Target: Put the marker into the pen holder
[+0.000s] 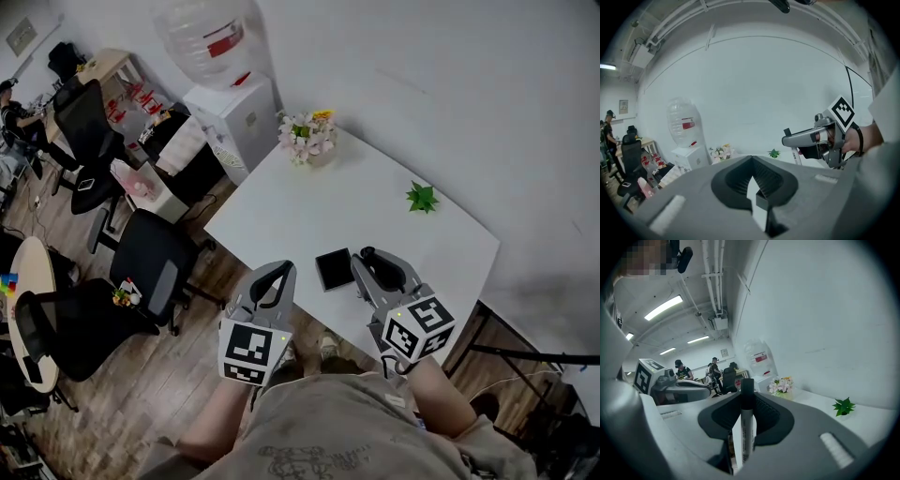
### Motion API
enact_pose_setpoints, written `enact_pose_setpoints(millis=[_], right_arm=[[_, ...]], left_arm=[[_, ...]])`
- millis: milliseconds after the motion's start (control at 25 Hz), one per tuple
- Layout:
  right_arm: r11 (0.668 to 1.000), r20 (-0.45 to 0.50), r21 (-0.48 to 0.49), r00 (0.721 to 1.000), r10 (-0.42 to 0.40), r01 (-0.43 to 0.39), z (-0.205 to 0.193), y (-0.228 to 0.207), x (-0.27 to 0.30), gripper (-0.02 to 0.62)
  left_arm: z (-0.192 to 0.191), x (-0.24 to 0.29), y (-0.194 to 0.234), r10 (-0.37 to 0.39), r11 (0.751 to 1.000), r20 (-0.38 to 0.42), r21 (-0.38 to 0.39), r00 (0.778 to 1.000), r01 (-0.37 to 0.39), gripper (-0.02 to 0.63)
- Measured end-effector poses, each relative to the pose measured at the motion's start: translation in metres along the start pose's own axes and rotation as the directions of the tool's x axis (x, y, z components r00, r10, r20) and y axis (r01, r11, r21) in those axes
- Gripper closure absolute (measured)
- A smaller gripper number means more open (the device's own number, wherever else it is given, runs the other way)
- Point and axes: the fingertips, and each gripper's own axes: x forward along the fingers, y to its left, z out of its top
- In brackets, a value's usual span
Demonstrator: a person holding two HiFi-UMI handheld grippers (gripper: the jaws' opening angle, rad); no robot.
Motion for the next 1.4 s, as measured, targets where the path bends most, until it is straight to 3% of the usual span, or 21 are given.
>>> enact_pose_setpoints(millis=[160,560,1040,1400], right_arm=[[0.998,-0.007,0.014,0.998,-0.058,0.058,-0.009,-0.004,0.015,0.494],[0.975,-0.075,0.076,0.976,-0.204,0.209,-0.052,-0.045,0.065,0.492],[0.952,-0.217,0.075,0.937,-0.275,0.297,-0.121,-0.074,0.098,0.492],[0.955,-0.345,0.028,0.9,-0.268,0.296,-0.163,-0.073,0.091,0.494]], left_arm=[[-0.005,0.006,0.01,-0.035,0.999,-0.007,0.012,0.999,0.035,0.605],[-0.037,0.03,0.023,-0.128,0.991,-0.055,-0.047,0.99,0.125,0.605],[-0.078,0.047,0.033,-0.157,0.983,-0.129,-0.113,0.979,0.143,0.605],[-0.108,0.045,0.029,-0.177,0.981,-0.189,-0.119,0.966,0.156,0.605]])
